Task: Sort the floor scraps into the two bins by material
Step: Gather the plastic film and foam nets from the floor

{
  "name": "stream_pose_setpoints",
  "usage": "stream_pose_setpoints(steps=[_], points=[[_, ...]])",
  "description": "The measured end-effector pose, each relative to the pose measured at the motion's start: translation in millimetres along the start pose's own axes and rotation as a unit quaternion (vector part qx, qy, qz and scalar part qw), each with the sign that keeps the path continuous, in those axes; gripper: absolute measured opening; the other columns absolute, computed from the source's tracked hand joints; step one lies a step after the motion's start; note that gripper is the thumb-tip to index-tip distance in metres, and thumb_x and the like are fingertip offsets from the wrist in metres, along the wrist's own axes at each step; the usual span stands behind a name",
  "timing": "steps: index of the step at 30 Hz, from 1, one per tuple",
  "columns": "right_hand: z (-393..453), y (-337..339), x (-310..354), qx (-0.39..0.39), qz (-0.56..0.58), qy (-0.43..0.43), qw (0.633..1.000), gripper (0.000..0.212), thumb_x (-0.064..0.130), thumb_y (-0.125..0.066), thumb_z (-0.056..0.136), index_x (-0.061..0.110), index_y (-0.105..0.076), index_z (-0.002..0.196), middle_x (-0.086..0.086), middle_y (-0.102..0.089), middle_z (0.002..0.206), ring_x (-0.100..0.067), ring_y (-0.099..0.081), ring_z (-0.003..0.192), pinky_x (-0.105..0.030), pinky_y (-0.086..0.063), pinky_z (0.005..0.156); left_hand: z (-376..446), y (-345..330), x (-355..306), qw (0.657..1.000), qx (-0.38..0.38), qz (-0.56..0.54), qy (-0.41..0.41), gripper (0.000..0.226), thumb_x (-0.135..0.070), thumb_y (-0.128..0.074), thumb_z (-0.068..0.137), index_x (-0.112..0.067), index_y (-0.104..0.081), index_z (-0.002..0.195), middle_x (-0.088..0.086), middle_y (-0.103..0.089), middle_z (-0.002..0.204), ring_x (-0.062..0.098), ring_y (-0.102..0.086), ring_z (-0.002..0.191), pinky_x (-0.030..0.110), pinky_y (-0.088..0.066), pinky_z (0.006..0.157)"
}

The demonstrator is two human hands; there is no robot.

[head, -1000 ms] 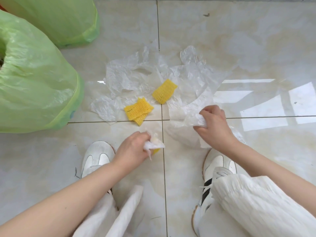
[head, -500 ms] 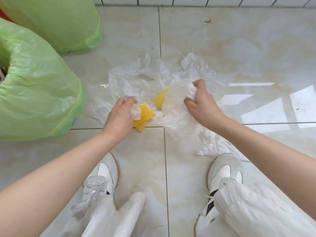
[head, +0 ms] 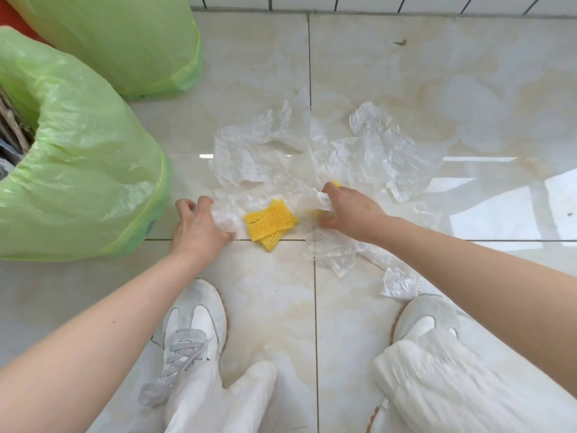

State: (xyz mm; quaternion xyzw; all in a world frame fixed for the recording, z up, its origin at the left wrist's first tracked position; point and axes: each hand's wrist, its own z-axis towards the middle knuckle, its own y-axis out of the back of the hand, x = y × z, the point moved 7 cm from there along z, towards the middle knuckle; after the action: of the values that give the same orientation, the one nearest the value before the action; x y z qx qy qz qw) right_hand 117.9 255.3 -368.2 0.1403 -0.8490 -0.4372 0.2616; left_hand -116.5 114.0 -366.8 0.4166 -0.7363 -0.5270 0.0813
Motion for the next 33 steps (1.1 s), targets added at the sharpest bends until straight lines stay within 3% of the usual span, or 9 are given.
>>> stream_pose_setpoints(steps=[9, 12, 15, 19, 21, 24, 27, 30, 33], points=[[-24.3, 28.6, 12.6, -0.115, 0.170, 0.011, 0.979, 0.054, 0.049, -0.063, 0.084, 0.012, -0.048, 0.120, -0.002, -0.059, 0.103, -0.022, -0.056, 0.095, -0.034, -0.045, 0.081, -6.1, -3.6, -1.6, 0.999, 0.007, 0.025, -0.043, 0.040, -0.010, -0.059, 0.080, -0.009, -0.049, 0.119, 0.018, -0.052, 0.111, 0.038, -0.052, 0.105, 0.040, -0.042, 0.082], [-41.2, 53.0, 7.4, -0.175, 0.304, -0.014, 0.936, 0.051, 0.046, -0.070, 0.079, 0.019, -0.055, 0.120, 0.008, -0.063, 0.106, -0.010, -0.059, 0.098, -0.024, -0.044, 0.082, -10.8, -3.5, 0.1, 0.998, -0.005, 0.031, -0.049, 0.036, -0.013, -0.060, 0.076, -0.011, -0.049, 0.110, 0.016, -0.056, 0.102, 0.037, -0.056, 0.098, 0.039, -0.044, 0.073], [-58.6, 72.9, -4.2, -0.211, 0.410, -0.033, 0.887, 0.049, 0.047, -0.073, 0.075, 0.024, -0.060, 0.116, 0.007, -0.069, 0.104, -0.011, -0.065, 0.099, -0.036, -0.053, 0.089, -17.4, 0.6, 3.6, 0.998, -0.028, 0.024, -0.044, 0.036, -0.013, -0.061, 0.076, -0.014, -0.047, 0.108, 0.015, -0.061, 0.102, 0.037, -0.058, 0.094, 0.037, -0.043, 0.068], [-74.6, 82.2, -34.4, -0.257, 0.503, -0.065, 0.823, 0.055, 0.043, -0.076, 0.073, 0.015, -0.059, 0.118, -0.005, -0.069, 0.107, -0.016, -0.067, 0.099, -0.044, -0.055, 0.090, -27.6, 25.5, -3.6, 0.991, -0.110, -0.077, -0.025, 0.049, -0.015, -0.064, 0.079, -0.013, -0.048, 0.124, 0.016, -0.061, 0.114, 0.037, -0.054, 0.106, 0.039, -0.041, 0.081], [-85.1, 77.6, -47.4, -0.285, 0.499, -0.100, 0.812, 0.070, 0.048, -0.077, 0.070, 0.014, -0.051, 0.125, -0.003, -0.065, 0.116, -0.013, -0.063, 0.108, -0.039, -0.050, 0.099, -32.2, 37.6, -16.2, 0.984, -0.143, -0.101, -0.044, 0.050, -0.015, -0.062, 0.080, -0.013, -0.047, 0.128, 0.015, -0.059, 0.118, 0.036, -0.052, 0.109, 0.039, -0.040, 0.087], [-94.5, 56.4, -49.8, -0.298, 0.447, -0.119, 0.835, 0.080, 0.049, -0.078, 0.068, 0.010, -0.042, 0.127, -0.001, -0.059, 0.119, -0.009, -0.058, 0.111, -0.019, -0.041, 0.098, -35.0, 43.1, -38.1, 0.981, -0.145, -0.105, -0.080, 0.052, -0.016, -0.062, 0.081, -0.015, -0.045, 0.131, 0.013, -0.059, 0.121, 0.035, -0.053, 0.110, 0.039, -0.039, 0.089], [-85.7, 22.9, -30.6, -0.225, 0.328, -0.092, 0.913, 0.086, 0.046, -0.080, 0.068, 0.006, -0.035, 0.129, 0.001, -0.037, 0.121, -0.012, -0.045, 0.112, -0.006, -0.030, 0.092, -30.8, 29.7, -56.3, 0.983, -0.109, -0.078, -0.122, 0.057, -0.011, -0.063, 0.078, -0.016, -0.044, 0.132, 0.011, -0.056, 0.125, 0.034, -0.052, 0.112, 0.037, -0.039, 0.089], [-71.3, -6.6, -13.2, -0.137, 0.123, -0.041, 0.982, 0.090, 0.052, -0.077, 0.067, 0.001, -0.034, 0.128, -0.013, -0.031, 0.129, -0.031, -0.032, 0.122, -0.029, -0.028, 0.104, -27.4, 5.6, -75.4, 0.983, -0.052, -0.006, -0.175, 0.059, -0.008, -0.064, 0.077, -0.015, -0.044, 0.132, 0.013, -0.055, 0.125, 0.035, -0.052, 0.113, 0.038, -0.039, 0.091], [-61.6, -21.0, -3.8, -0.073, 0.017, -0.019, 0.997, 0.093, 0.058, -0.077, 0.062, 0.005, -0.036, 0.126, -0.022, -0.022, 0.146, -0.038, -0.017, 0.139, -0.046, -0.027, 0.111, -28.6, -17.4, -89.4, 0.972, 0.007, 0.082, -0.219, 0.052, -0.009, -0.060, 0.079, -0.014, -0.046, 0.129, 0.013, -0.053, 0.121, 0.037, -0.052, 0.109, 0.041, -0.042, 0.088]])
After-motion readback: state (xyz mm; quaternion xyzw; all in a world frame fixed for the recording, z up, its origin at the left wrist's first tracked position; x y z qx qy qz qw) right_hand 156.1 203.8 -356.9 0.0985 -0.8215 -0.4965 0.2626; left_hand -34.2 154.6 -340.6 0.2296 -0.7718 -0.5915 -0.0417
